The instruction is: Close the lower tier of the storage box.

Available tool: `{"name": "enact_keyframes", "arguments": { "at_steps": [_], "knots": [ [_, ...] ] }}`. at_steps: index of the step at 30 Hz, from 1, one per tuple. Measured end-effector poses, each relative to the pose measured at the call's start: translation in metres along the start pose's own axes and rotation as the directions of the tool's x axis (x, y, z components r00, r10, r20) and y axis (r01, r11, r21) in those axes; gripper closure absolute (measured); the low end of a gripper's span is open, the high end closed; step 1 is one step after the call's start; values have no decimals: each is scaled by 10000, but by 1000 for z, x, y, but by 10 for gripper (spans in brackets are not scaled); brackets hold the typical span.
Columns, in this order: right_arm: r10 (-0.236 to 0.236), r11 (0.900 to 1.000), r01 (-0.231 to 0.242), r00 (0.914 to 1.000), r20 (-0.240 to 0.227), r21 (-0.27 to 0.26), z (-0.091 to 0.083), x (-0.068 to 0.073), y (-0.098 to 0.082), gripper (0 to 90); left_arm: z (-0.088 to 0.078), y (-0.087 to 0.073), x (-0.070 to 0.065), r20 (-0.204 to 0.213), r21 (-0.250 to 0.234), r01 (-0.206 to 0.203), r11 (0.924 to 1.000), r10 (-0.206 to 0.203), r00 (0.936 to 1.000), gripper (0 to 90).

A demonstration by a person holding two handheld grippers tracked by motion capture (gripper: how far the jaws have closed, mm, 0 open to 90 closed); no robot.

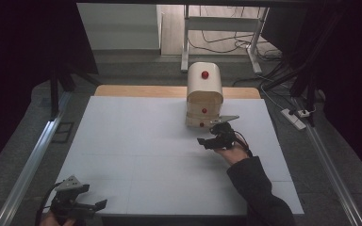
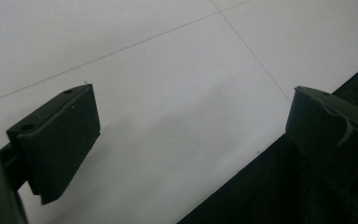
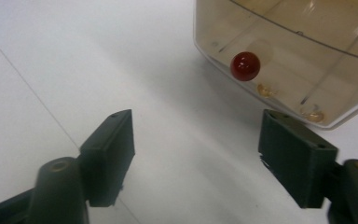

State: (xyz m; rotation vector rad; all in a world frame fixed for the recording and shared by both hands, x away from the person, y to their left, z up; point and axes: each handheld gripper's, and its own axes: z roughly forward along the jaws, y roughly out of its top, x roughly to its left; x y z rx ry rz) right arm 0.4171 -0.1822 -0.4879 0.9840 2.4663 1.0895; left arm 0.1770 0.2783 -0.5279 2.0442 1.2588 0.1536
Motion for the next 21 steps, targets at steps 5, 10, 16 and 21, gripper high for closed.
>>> {"name": "enact_keyframes", "arguments": {
  "at_steps": [5, 10, 16, 21],
  "knots": [
    [-25, 10000, 24, 9999, -128, -76, -2, 2, -1, 191, 0, 0, 0, 2, -2, -2, 10000, 2, 10000, 30],
    [-89, 9998, 84, 9997, -242, -202, -5, 4, -1, 151, 0, 0, 0, -2, -6, 0, 10000, 0, 10000, 30],
    [-251, 9997, 248, 9990, -357, -87, -6, 9, -2, 95, 0, 0, 0, 3, 0, 11, 10000, -11, 10000, 30],
    [-371, 9993, 367, 9983, -450, -104, -8, 13, -2, 77, 0, 0, 0, 10, 14, 10, 10000, -10, 10000, 30]
  ]
}}
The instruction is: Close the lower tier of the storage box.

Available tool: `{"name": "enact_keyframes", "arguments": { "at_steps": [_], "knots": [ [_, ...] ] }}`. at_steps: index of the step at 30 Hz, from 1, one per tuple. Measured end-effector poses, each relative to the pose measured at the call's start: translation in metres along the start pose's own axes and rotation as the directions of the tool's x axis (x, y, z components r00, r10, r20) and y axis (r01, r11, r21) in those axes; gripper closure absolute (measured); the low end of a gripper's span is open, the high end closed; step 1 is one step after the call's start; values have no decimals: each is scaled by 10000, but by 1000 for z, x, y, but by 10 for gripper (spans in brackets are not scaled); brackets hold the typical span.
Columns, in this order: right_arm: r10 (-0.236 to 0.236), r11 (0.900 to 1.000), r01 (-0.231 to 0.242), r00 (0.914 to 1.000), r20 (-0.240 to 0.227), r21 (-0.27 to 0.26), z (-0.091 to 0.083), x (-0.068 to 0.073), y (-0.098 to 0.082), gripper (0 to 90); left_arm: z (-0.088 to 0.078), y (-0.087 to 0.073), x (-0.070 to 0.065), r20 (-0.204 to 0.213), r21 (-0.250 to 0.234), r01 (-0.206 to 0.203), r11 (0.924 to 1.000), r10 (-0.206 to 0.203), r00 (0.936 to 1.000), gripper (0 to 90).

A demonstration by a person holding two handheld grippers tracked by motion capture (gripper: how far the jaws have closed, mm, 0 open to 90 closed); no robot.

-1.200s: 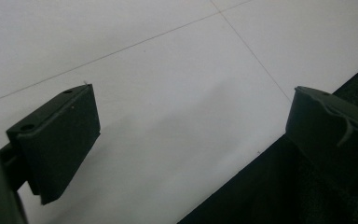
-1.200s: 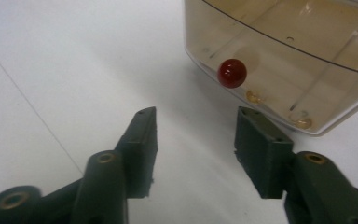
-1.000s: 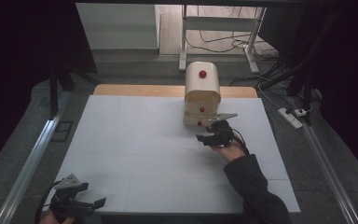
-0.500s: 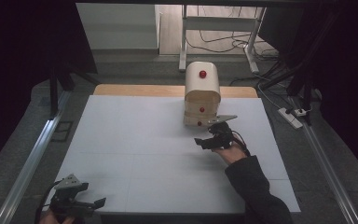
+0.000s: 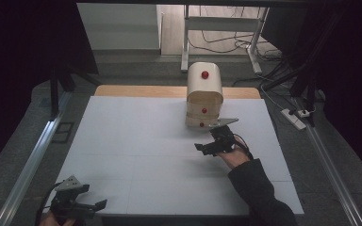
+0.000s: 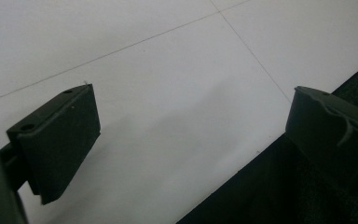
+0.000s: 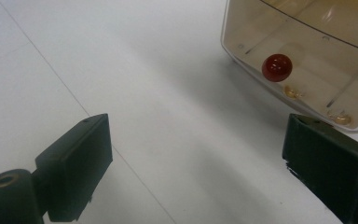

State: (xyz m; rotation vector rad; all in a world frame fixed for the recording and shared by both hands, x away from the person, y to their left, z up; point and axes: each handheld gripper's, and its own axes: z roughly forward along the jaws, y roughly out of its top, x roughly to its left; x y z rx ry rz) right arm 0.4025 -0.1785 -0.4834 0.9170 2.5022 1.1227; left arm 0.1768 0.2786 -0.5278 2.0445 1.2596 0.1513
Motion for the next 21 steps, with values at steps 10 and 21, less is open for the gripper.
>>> {"name": "enact_keyframes", "arguments": {
  "at_steps": [10, 21],
  "knots": [
    [-115, 9999, 117, 9997, -196, 112, -2, 10, -4, 44, 0, 0, 0, 16, -16, 13, 10000, -13, 10000, 30],
    [-212, 9998, 214, 9987, -455, 47, -4, 18, -9, 32, 0, 0, 0, 17, -23, -1, 10000, 1, 10000, 30]
  ]
}}
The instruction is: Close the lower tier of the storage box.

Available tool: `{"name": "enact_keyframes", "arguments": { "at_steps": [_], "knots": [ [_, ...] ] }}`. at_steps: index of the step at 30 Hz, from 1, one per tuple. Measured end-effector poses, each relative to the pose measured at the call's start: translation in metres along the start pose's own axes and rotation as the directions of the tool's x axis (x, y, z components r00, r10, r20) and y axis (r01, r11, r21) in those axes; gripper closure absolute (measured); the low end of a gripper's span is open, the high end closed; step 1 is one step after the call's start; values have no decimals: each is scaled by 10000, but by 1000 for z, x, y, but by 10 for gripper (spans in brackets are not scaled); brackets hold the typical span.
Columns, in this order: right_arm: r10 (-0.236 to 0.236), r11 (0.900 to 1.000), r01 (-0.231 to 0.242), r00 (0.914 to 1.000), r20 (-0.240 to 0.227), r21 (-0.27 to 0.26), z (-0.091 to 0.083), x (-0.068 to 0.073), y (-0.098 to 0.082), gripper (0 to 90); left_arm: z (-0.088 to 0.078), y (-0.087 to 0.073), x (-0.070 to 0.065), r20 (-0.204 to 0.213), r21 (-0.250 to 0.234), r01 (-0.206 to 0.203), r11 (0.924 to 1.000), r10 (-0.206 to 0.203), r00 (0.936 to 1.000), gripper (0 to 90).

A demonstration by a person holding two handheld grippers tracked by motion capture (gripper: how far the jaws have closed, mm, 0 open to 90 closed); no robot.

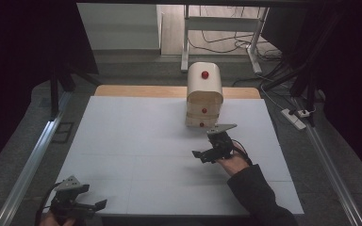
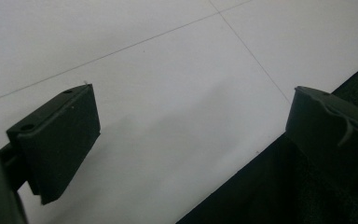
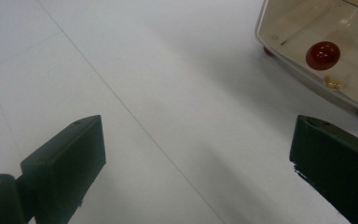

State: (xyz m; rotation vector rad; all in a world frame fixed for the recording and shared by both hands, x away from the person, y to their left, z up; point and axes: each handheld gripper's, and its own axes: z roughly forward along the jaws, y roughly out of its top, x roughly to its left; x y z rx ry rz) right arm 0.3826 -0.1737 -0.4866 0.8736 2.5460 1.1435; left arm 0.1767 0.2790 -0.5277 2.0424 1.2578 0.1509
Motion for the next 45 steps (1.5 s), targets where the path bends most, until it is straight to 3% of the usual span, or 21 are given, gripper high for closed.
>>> {"name": "enact_keyframes", "arguments": {
  "at_steps": [13, 45],
  "knots": [
    [-32, 9999, 28, 9996, -271, -120, -8, 5, -9, 32, 0, 0, 0, -1, -5, -2, 10000, 2, 10000, 30],
    [-9, 9998, 1, 9992, -401, -217, -37, 15, -33, 32, 0, 0, 0, -8, 0, 17, 10000, -17, 10000, 29]
  ]
}}
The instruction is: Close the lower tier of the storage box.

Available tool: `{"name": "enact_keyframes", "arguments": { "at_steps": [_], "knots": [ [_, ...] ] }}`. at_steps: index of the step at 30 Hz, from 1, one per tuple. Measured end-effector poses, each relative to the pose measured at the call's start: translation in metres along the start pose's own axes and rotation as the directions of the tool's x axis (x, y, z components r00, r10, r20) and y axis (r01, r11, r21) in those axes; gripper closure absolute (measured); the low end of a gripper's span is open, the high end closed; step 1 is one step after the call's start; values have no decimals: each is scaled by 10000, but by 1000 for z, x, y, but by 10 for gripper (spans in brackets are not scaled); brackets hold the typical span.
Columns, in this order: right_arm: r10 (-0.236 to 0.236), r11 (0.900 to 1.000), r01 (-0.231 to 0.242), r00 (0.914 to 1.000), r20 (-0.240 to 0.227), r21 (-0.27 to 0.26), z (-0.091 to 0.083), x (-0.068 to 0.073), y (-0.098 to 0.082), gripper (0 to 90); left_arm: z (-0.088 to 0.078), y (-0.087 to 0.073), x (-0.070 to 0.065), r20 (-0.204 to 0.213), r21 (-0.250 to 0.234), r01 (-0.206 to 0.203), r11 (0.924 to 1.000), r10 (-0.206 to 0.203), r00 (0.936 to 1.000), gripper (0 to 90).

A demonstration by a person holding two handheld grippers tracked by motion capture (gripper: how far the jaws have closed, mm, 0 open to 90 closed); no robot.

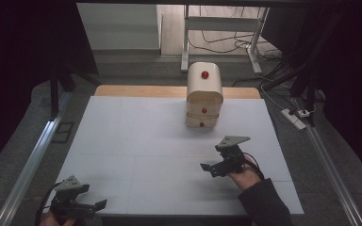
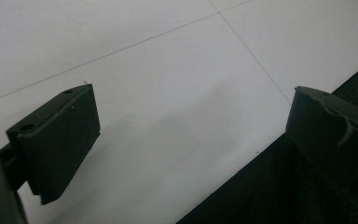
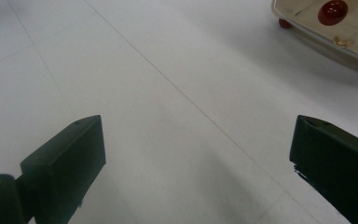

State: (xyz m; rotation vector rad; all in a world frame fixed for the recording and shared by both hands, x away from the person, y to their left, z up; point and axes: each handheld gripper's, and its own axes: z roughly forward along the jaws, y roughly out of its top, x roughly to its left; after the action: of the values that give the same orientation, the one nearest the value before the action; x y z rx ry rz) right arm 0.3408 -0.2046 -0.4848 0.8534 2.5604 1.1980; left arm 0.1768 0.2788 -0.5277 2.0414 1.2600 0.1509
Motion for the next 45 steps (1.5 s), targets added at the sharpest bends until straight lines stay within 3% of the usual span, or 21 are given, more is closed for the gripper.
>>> {"name": "enact_keyframes", "arguments": {
  "at_steps": [32, 45],
  "knots": [
    [169, 9996, -176, 9993, 330, 228, -25, 9, -30, 6, 0, 0, 0, -8, 1, 2, 10000, -2, 10000, 29],
    [546, 9984, -554, 9971, 521, 122, -41, 9, -48, 5, 0, 0, 0, -11, 3, -2, 10000, 2, 10000, 29]
  ]
}}
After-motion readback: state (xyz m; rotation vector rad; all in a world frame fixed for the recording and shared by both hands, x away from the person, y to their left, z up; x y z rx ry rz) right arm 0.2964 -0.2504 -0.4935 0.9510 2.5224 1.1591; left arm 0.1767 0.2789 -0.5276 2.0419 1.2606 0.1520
